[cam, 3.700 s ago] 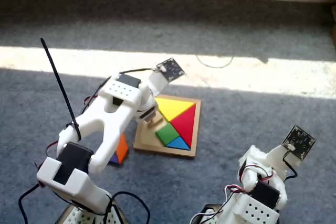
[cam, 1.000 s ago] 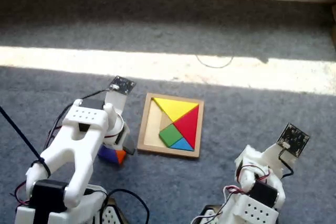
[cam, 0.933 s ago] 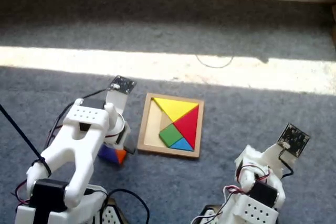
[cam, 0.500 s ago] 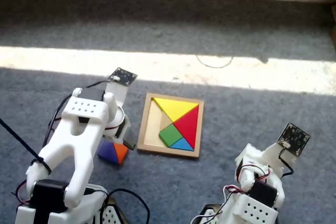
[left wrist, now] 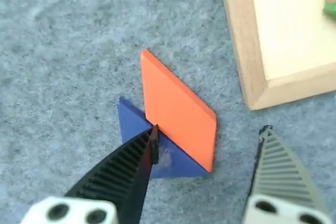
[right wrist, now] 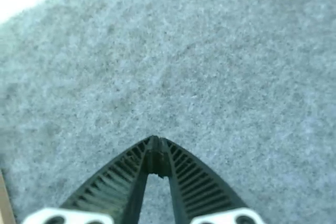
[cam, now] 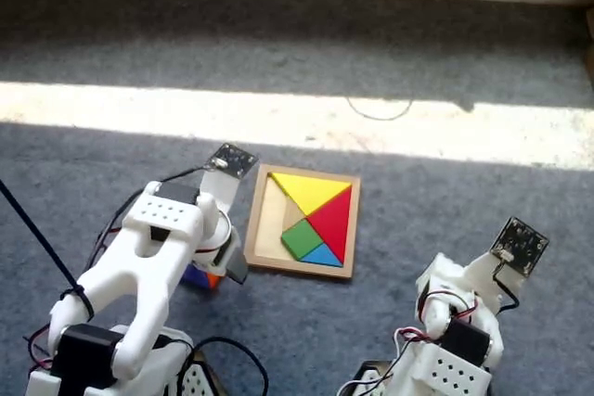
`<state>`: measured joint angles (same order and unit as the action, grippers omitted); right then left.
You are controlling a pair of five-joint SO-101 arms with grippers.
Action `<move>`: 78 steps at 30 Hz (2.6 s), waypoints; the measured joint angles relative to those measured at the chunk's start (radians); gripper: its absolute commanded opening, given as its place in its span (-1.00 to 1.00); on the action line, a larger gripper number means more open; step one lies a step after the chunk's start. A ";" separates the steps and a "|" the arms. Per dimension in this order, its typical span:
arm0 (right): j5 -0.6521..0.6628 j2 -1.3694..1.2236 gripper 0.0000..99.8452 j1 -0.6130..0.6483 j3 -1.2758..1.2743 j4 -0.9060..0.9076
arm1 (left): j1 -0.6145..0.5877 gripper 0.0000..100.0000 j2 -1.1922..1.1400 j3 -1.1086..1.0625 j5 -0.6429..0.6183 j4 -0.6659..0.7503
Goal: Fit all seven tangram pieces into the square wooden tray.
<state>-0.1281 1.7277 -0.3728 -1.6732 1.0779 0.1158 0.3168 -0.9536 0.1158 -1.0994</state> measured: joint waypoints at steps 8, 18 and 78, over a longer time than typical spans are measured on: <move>0.000 0.000 -0.99 0.000 0.000 0.000 | 0.000 -0.52 0.002 -0.002 0.000 0.008; 0.000 0.000 -0.99 0.000 0.000 0.000 | -0.003 -0.52 -0.215 0.137 0.002 -0.008; 0.000 0.000 -0.99 0.000 0.000 0.000 | -0.003 -0.42 -0.285 0.210 -0.032 -0.077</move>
<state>-0.1281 1.7277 -0.3728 -1.6732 1.0779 0.1128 0.0315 -0.7434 0.0836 -1.1761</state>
